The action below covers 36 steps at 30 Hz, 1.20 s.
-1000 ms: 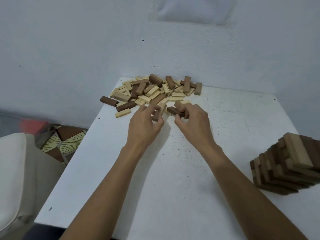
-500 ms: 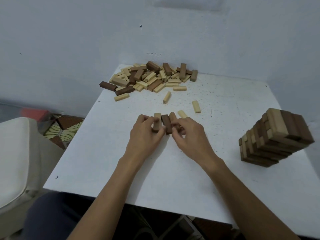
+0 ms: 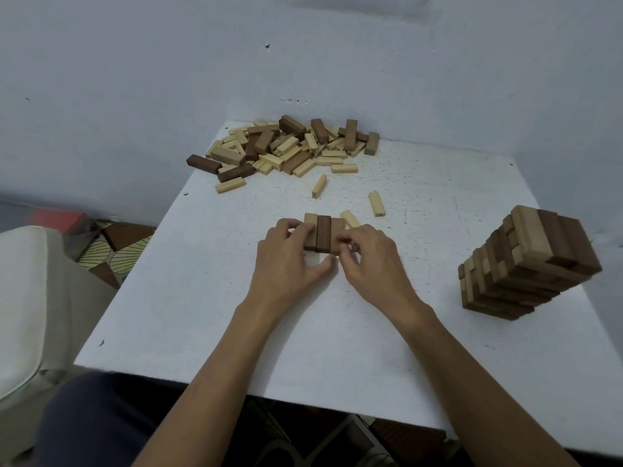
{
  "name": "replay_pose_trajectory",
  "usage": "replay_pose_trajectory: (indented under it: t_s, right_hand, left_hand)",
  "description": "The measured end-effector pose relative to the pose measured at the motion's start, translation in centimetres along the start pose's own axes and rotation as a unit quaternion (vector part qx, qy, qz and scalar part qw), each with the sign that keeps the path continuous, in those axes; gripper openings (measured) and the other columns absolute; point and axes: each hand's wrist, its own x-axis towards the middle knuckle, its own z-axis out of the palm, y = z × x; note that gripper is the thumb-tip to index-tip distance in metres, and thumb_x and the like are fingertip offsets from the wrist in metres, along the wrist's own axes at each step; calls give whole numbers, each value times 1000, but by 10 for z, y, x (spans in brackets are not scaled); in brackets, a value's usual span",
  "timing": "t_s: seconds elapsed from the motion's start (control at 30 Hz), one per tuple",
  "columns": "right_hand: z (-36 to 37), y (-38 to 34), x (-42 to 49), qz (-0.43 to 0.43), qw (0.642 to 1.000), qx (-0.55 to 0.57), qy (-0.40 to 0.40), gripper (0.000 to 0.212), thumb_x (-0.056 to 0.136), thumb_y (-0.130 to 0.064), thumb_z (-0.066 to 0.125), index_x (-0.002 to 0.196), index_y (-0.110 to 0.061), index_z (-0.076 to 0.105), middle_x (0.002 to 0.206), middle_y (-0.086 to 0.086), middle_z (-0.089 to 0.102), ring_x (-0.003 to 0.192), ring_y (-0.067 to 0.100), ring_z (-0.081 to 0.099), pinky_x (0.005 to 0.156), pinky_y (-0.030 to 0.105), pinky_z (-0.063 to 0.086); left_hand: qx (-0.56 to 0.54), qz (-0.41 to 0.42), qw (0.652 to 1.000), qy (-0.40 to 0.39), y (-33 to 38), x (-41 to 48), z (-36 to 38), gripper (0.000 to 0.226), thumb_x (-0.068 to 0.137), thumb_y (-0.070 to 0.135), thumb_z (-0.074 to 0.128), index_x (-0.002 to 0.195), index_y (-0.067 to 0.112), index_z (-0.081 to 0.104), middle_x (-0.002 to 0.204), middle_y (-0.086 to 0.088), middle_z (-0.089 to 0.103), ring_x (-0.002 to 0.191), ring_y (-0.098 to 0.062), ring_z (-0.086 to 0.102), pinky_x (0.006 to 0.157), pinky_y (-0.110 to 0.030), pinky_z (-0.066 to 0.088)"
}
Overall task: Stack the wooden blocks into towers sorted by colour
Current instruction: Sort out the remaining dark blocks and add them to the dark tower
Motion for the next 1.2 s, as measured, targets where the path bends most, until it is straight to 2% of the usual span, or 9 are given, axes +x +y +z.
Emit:
replay_pose_trajectory:
  t_s: [0.1,0.2,0.33,0.47,0.57,0.73,0.87,1.07,1.2]
  right_hand:
    - [-5,1,0,-27,1000,13,-5,30,90,1,49,109,-7,71,96,12,67,86,26,62,79,38,51]
    - [-11,3,5,-31,999,26,-19,38,89,5,45,112,-13,70,93,10,68,86,22,63,78,37,51]
    - [-14,9,20,-57,997,-22,-45,44,89,3,48,127,-16,62,115,4,57,98,21,58,81,34,51]
    - [-25,13,22,-78,986,-74,-129,58,91,-9,51,144,-32,44,149,-5,37,124,23,42,99,35,43]
    - [-33,11,17,-67,975,-76,-198,66,91,-18,54,150,-35,31,159,-10,23,137,22,28,110,39,35]
    - [-36,11,7,-71,971,-88,-212,61,90,-26,58,147,-30,37,153,-12,35,122,20,33,105,38,37]
    - [-36,13,7,-62,976,-65,-199,58,91,-32,62,145,-26,42,145,-9,40,123,15,35,101,24,31]
    - [-36,9,4,-61,981,-21,-185,49,90,-25,66,137,-19,53,135,-2,50,95,7,49,92,24,46]
    - [-38,9,5,-58,981,-10,-186,50,88,-25,69,135,-18,55,127,-4,53,88,3,50,83,13,45]
  left_hand:
    - [23,-1,1000,19,3,-1,5,65,66,69,68,113,26,62,118,5,55,105,-17,55,90,-38,45]
    - [54,-25,998,24,7,3,10,61,65,66,68,111,26,61,117,3,56,105,-19,53,89,-35,40]
    - [73,-29,997,26,14,3,9,50,67,54,63,110,28,56,112,9,55,101,-17,50,87,-33,39]
    - [-11,50,995,-81,0,6,-7,60,69,49,65,123,27,49,112,12,56,102,-16,50,87,-32,42]
    - [-50,75,981,-170,-11,14,-24,63,69,48,64,126,28,45,115,10,57,105,-14,51,88,-35,46]
    - [-51,94,976,-189,-17,15,-29,67,69,46,69,130,31,46,125,14,54,113,-10,49,96,-36,45]
    - [-20,82,982,-168,-17,13,-27,69,67,55,73,128,34,48,117,18,51,109,-12,45,92,-34,40]
    - [-62,89,979,-174,-16,14,-27,55,71,34,85,118,26,59,114,8,56,95,-4,52,80,-8,38]
    - [-70,78,977,-187,-17,16,-29,53,71,32,85,118,26,61,114,9,60,97,1,53,79,-5,39]
